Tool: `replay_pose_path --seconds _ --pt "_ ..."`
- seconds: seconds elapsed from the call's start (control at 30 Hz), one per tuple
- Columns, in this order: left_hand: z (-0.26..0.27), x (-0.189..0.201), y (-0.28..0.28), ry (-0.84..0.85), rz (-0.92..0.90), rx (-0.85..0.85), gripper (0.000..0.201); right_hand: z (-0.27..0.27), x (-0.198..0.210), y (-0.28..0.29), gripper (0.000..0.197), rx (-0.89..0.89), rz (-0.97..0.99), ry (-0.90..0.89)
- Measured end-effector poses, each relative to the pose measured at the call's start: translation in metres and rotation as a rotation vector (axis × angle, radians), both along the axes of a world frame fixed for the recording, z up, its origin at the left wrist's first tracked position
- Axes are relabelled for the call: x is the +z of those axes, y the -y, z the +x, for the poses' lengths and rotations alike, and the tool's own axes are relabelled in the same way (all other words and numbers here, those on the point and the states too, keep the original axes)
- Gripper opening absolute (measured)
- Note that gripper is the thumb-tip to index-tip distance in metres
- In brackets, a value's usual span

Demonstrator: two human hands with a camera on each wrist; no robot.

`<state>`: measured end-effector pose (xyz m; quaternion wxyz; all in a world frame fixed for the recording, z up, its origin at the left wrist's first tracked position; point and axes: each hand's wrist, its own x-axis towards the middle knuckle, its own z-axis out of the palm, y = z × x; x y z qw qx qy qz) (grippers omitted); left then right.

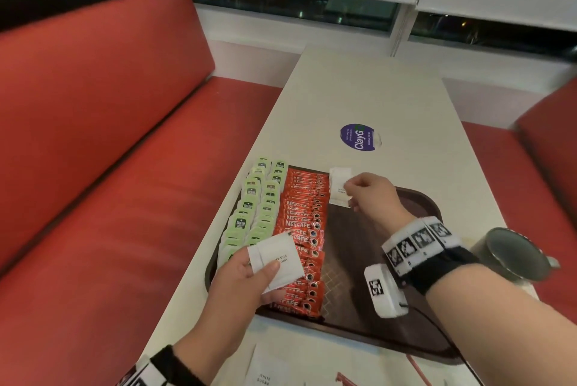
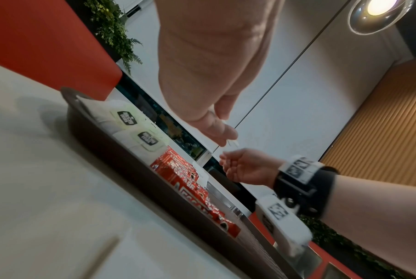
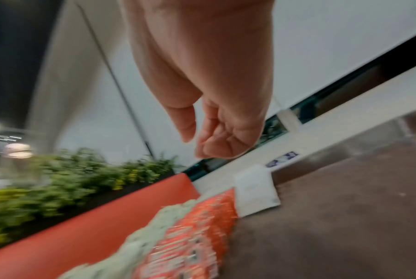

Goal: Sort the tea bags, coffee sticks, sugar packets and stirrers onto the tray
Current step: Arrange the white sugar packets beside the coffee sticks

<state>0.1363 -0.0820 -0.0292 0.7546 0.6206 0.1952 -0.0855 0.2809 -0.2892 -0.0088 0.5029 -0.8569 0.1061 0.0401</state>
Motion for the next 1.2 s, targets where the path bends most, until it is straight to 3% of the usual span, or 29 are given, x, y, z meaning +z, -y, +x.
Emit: replay_pose_path --seconds 0.1,0.17,0.3,0.43,0.6,0.7,0.83,1.0,1.2 --pt "0.003 0.006 0.005 0.034 0.029 -0.005 0.025 -0.061 0.022 -0.017 0.011 0.371 0.088 -0.128" --pt "0.004 0.009 0.01 0.053 0.036 -0.022 0.026 -0.085 0.022 -0.023 0.008 0.455 0.099 -0.176" --pt "0.005 0.013 0.021 0.063 0.039 -0.054 0.026 -0.097 0.011 -0.023 0.016 0.393 0.086 -0.133" --pt "0.005 0.013 0.023 0.055 0.041 -0.065 0.025 -0.095 0.017 -0.014 0.02 0.34 0.197 -0.159" --pt "0.004 0.011 0.01 0.023 0.024 -0.05 0.021 -0.06 0.022 0.015 0.025 0.139 0.102 -0.017" --pt "0.003 0.007 0.003 0.016 0.014 -0.04 0.022 -0.036 0.025 0.031 0.019 0.082 0.104 -0.024" --pt "0.003 0.002 0.002 -0.008 -0.01 -0.018 0.022 -0.008 0.026 0.042 0.015 0.137 -0.146 -0.003" --pt "0.003 -0.005 0.002 -0.038 -0.029 -0.012 0.022 0.032 0.018 0.034 0.02 0.438 -0.597 -0.06" --pt "0.007 -0.015 -0.003 -0.064 -0.041 0.005 0.023 0.068 -0.004 0.003 0.026 0.658 -0.892 -0.021"
